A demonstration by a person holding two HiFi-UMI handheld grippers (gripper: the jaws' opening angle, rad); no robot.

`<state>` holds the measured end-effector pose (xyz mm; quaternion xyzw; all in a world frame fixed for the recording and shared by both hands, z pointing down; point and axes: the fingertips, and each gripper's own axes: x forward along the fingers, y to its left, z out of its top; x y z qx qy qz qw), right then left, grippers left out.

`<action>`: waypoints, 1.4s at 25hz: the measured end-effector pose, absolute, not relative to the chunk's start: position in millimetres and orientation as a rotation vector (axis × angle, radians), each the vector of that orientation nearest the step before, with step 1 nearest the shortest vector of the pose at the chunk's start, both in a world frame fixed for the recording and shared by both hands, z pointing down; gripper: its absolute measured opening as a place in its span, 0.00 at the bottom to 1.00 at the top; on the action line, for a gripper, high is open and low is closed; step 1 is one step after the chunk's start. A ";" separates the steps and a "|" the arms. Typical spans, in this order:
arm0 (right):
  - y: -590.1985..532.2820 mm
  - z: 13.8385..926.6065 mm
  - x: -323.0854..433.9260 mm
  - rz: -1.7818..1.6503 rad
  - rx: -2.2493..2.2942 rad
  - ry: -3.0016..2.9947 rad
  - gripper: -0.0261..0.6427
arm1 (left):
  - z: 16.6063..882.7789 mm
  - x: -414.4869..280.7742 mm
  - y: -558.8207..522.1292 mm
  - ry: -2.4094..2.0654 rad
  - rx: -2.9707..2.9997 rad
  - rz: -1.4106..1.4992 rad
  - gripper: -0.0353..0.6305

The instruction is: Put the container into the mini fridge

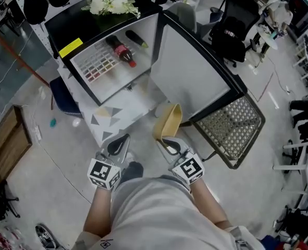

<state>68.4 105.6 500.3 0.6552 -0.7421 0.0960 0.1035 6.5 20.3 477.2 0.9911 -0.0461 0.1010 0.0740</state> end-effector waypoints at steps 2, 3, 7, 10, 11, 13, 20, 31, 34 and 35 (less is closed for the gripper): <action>85.5 502.3 72.1 0.294 1.935 -2.181 0.06 | 476.6 10.1 1.1 -0.118 2.974 0.308 0.06; 74.7 500.8 72.6 0.291 1.934 -2.182 0.06 | 476.3 10.9 -8.4 -0.110 2.975 0.310 0.06; 33.8 498.3 71.6 0.279 1.907 -2.171 0.06 | 477.8 10.1 -43.8 -0.086 2.982 0.320 0.06; 2.8 494.2 65.8 0.224 1.873 -2.197 0.06 | 481.2 6.7 -66.6 -0.068 2.990 0.331 0.06; -5.7 494.6 64.1 0.214 1.856 -2.198 0.06 | 482.2 5.2 -73.5 -0.064 2.991 0.335 0.06; -20.9 494.0 60.9 0.201 1.818 -2.205 0.06 | 483.5 1.9 -84.8 -0.062 2.991 0.342 0.06; -65.5 487.5 49.1 0.091 1.597 -2.241 0.06 | 485.1 -7.0 -103.9 -0.100 2.997 0.378 0.06; -124.0 483.0 56.2 -0.007 1.275 -2.392 0.06 | 487.1 -14.7 -125.8 -0.411 2.951 0.406 0.06; -141.9 484.7 57.0 -0.030 1.175 -2.444 0.06 | 491.9 -19.4 -129.2 -0.535 2.916 0.422 0.06; -147.8 485.8 57.2 -0.042 1.144 -2.453 0.06 | 493.3 -20.7 -130.5 -0.570 2.906 0.428 0.06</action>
